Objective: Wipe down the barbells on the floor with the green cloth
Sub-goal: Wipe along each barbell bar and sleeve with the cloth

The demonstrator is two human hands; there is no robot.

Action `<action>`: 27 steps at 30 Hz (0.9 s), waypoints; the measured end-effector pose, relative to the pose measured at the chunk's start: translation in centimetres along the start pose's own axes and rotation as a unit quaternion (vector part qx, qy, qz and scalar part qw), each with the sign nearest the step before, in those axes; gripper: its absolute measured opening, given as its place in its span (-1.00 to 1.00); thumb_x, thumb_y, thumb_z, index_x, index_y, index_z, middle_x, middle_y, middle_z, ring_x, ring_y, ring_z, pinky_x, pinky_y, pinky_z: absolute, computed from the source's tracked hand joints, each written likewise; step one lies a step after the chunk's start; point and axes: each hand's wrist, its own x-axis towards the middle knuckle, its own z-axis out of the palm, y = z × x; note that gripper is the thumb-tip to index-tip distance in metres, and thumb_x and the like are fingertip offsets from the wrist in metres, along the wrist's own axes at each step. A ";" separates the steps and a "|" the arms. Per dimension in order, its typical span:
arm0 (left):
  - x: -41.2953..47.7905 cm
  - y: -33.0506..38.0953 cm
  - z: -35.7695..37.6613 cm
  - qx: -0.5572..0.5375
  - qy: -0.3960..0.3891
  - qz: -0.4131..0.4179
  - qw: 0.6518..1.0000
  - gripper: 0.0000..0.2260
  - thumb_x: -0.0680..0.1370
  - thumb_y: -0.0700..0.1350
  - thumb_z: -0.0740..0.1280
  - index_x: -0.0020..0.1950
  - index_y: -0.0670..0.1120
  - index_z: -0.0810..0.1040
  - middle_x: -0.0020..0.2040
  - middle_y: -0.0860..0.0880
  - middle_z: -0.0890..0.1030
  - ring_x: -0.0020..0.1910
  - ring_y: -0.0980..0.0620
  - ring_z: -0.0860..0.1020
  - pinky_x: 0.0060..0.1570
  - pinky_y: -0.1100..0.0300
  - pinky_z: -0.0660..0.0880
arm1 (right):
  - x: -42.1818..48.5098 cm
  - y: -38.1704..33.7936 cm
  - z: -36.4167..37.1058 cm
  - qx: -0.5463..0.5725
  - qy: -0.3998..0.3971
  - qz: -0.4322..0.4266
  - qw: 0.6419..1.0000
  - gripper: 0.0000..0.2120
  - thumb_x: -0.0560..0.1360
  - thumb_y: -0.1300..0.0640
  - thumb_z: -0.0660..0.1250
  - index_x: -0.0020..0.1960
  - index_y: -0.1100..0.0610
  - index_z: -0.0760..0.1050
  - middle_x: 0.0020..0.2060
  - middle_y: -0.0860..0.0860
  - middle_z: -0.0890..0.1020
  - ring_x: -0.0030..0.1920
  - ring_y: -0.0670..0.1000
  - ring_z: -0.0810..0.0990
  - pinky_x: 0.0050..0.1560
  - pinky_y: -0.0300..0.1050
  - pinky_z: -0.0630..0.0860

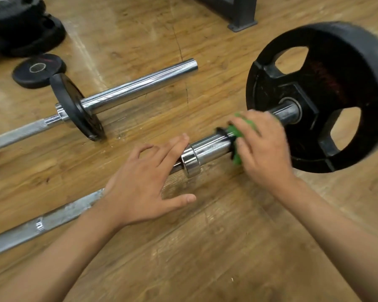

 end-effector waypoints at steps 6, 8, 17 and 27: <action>-1.1 1.9 0.3 -0.004 0.002 0.019 1.000 -0.08 0.58 0.54 -0.04 0.73 -0.08 0.01 0.71 -0.01 0.10 0.62 -0.02 0.28 0.52 -0.13 0.22 | 0.1 -2.6 -0.7 0.004 0.046 0.196 0.979 -0.61 0.68 0.10 0.12 0.38 0.19 0.56 0.24 0.18 0.56 0.36 0.21 0.46 0.47 0.24 0.30; -1.6 2.7 0.4 -0.005 0.005 0.022 1.000 -0.08 0.57 0.54 -0.03 0.73 -0.07 0.02 0.72 0.00 0.07 0.66 -0.02 0.17 0.53 -0.13 0.19 | -1.5 -5.1 -0.4 0.027 0.015 0.089 0.996 -0.63 0.70 0.09 0.14 0.41 0.16 0.55 0.20 0.18 0.57 0.30 0.20 0.48 0.50 0.22 0.28; -3.9 6.0 0.7 -0.004 0.002 0.047 0.999 -0.10 0.58 0.51 0.04 0.72 -0.06 0.04 0.73 -0.01 0.01 0.71 -0.10 -0.04 0.58 -0.30 0.09 | -3.9 0.1 -4.5 -0.018 0.012 0.213 0.977 -0.57 0.70 0.04 0.06 0.45 0.16 0.51 0.31 0.19 0.56 0.40 0.24 0.44 0.45 0.26 0.32; -6.1 9.3 1.0 0.009 -0.006 0.072 0.997 -0.08 0.59 0.51 0.03 0.72 -0.11 0.04 0.73 -0.08 0.00 0.70 -0.14 0.00 0.51 -0.27 0.10 | -8.6 0.7 -7.2 0.010 -0.047 0.085 0.995 -0.60 0.70 -0.01 0.18 0.45 0.13 0.49 0.40 0.07 0.53 0.47 0.12 0.43 0.48 0.25 0.32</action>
